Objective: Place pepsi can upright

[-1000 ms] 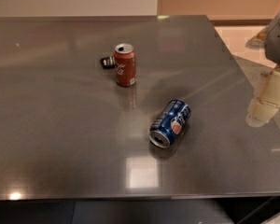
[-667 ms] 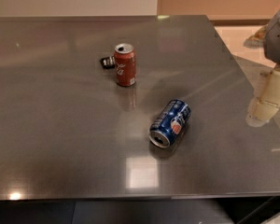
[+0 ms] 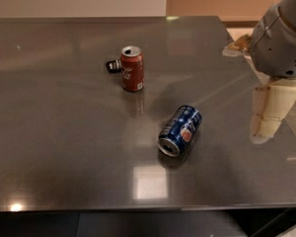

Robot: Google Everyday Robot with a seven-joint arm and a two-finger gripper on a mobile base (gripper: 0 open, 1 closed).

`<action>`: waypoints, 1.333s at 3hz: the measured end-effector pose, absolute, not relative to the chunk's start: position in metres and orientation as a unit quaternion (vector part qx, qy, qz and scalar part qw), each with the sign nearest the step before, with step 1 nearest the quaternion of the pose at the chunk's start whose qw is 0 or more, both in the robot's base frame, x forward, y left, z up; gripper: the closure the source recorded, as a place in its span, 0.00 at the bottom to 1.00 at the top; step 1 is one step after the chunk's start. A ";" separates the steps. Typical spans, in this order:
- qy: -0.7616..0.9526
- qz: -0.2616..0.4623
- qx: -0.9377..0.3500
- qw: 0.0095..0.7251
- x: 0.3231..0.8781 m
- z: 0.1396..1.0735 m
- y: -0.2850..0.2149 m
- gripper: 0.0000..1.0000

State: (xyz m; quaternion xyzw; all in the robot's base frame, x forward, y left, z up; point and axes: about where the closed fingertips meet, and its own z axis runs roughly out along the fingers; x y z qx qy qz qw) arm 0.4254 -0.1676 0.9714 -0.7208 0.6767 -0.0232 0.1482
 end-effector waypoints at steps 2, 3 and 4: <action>0.564 -0.021 -0.817 0.119 0.404 0.956 -0.125 0.00; 0.504 -0.030 -0.857 0.099 0.390 0.947 -0.106 0.00; 0.444 -0.039 -0.891 0.084 0.377 0.937 -0.090 0.00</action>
Offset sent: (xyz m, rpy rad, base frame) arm -0.0362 0.0631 -0.0369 -0.1377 0.0588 0.4757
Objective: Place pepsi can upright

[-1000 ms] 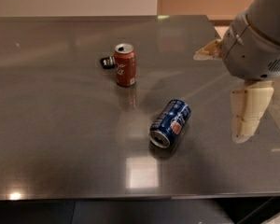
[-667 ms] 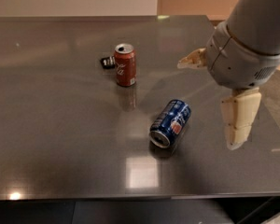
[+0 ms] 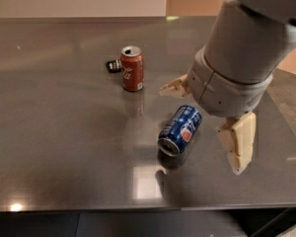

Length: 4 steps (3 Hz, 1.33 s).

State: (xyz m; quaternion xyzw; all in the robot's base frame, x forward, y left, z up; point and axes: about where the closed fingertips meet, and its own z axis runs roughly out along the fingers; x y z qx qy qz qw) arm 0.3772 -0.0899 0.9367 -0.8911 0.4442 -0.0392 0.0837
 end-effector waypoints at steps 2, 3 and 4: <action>0.375 -0.040 -0.924 0.068 0.397 0.929 -0.061 0.00; 0.350 -0.018 -0.935 0.058 0.411 0.914 -0.056 0.00; 0.337 -0.005 -0.940 0.051 0.420 0.902 -0.054 0.00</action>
Offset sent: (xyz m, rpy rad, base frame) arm 0.0427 0.0360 -0.0244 -0.0548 0.0814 0.2256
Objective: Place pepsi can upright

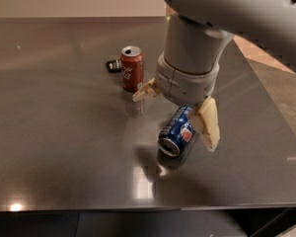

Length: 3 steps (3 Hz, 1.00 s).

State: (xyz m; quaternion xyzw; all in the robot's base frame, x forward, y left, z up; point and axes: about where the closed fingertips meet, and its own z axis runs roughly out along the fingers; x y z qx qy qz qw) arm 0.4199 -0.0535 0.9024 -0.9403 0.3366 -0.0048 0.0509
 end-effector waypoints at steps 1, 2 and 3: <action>0.328 0.007 -0.944 0.040 0.428 0.886 -0.055 0.00; 0.325 0.014 -0.945 0.032 0.433 0.872 -0.058 0.00; 0.326 0.020 -0.945 0.019 0.437 0.853 -0.063 0.00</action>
Offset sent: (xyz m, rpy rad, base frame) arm 0.0230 -0.0322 -0.0862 -0.1150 0.1017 -0.0122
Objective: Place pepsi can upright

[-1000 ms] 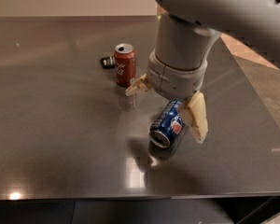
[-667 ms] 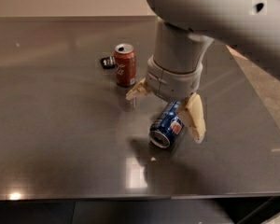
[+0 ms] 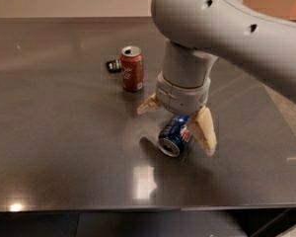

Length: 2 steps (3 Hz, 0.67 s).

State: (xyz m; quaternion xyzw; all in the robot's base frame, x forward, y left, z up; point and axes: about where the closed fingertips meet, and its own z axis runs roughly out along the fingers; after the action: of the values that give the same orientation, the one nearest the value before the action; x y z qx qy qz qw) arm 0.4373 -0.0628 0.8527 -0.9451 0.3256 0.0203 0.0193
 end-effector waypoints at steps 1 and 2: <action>0.332 0.021 -0.943 0.005 0.441 0.835 -0.071 0.12; 0.336 0.020 -0.942 0.001 0.441 0.833 -0.076 0.35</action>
Offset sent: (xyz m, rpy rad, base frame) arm -0.0041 -0.0136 0.0041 -0.0127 0.0332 -0.0206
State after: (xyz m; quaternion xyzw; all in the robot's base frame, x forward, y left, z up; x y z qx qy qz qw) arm 0.4413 -0.0756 0.8333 -0.9415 0.3363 0.0201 0.0011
